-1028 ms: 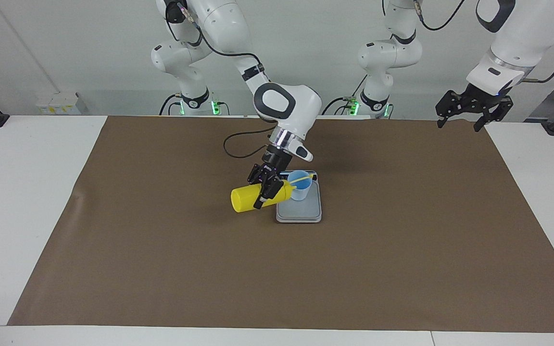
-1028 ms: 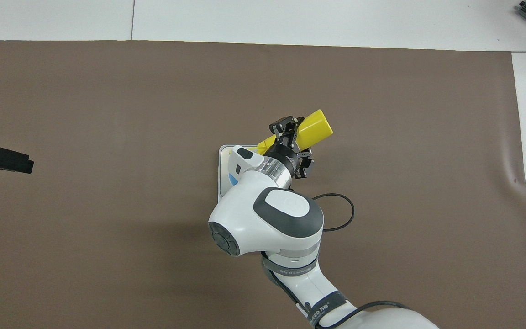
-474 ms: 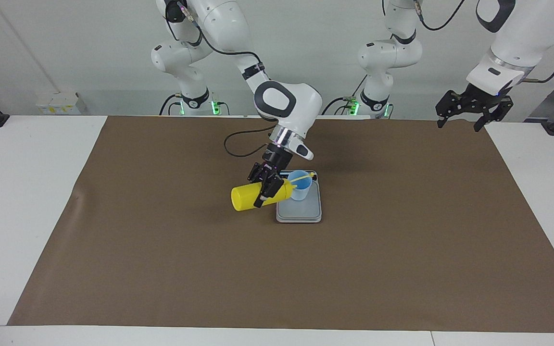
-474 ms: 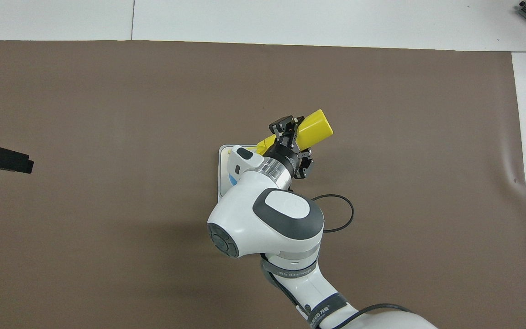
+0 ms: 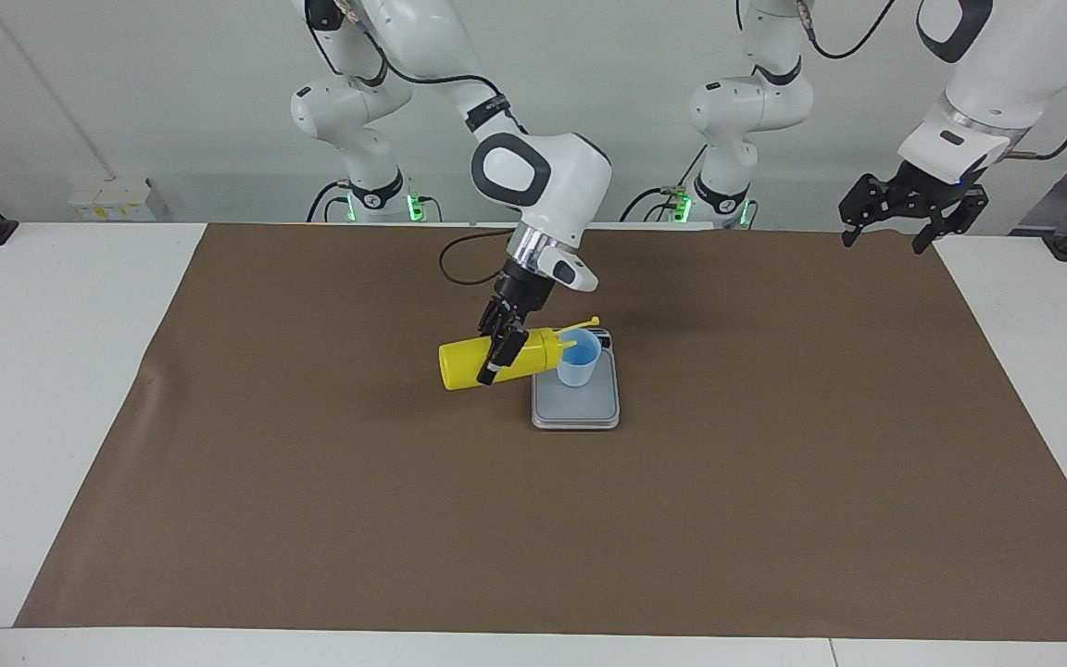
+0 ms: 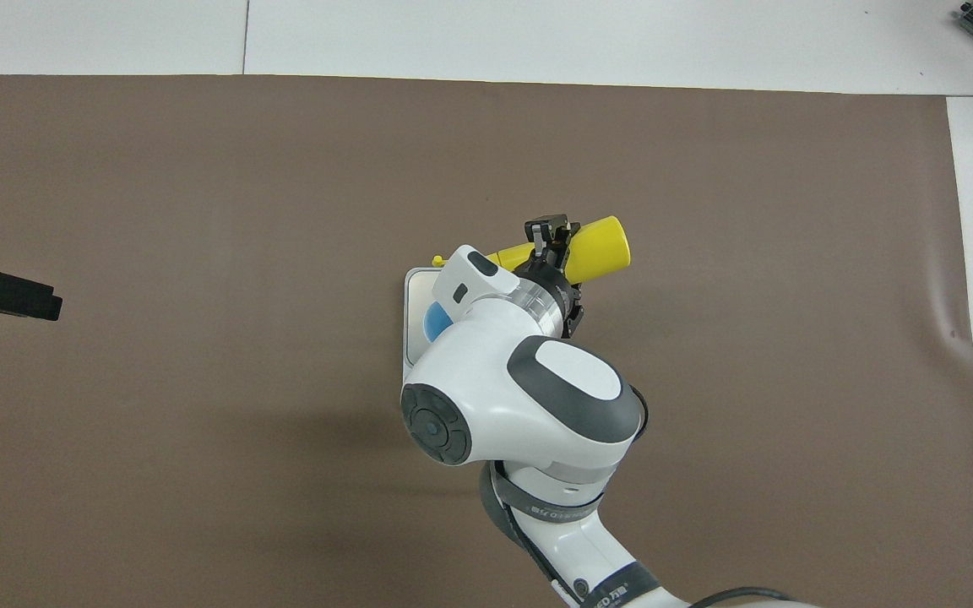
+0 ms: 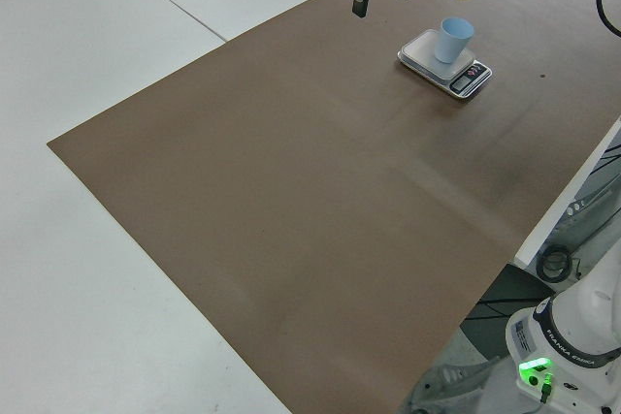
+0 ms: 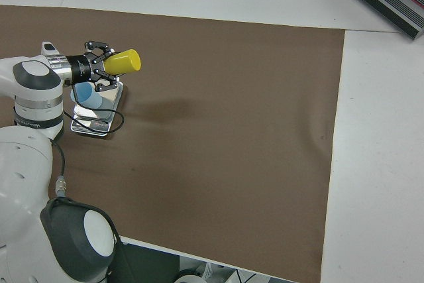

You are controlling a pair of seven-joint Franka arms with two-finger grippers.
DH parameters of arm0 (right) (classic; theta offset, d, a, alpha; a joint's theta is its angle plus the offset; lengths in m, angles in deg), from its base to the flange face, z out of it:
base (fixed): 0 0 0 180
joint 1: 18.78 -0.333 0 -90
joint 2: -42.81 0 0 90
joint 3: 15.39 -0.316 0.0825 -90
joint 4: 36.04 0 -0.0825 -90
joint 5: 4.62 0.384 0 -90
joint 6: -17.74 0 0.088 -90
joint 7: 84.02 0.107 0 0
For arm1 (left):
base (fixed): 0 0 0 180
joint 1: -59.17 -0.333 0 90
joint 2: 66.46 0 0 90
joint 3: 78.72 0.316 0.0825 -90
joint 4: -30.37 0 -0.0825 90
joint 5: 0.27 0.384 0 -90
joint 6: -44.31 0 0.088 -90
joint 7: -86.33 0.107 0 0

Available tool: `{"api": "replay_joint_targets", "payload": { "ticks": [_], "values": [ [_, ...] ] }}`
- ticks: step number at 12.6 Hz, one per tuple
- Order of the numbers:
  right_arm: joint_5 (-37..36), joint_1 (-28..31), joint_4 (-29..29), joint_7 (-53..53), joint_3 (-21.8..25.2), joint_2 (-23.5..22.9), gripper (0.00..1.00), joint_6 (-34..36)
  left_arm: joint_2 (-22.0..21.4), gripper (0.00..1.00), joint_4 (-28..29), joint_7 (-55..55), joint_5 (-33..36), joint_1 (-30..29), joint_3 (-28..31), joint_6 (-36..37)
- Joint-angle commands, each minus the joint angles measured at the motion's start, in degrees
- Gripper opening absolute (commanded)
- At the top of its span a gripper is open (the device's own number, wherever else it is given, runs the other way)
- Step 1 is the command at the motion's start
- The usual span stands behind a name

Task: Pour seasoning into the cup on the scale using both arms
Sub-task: 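Tilt the bottle nozzle down over the blue cup with the right gripper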

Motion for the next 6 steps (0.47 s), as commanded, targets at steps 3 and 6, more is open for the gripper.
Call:
{"api": "replay_joint_targets", "payload": {
  "ticks": [3,6],
  "values": [
    [9.65,3.6,-1.47,0.17,-0.65,5.21,0.0,-0.62,-1.19,1.0,0.87,0.16,0.7,-0.59,-0.33,0.52],
    [14.84,5.1,-2.88,0.87,-0.65,7.41,0.0,-0.53,-1.19,1.0,0.87,0.16,0.61,-0.59,-0.33,0.52]
  ]
}}
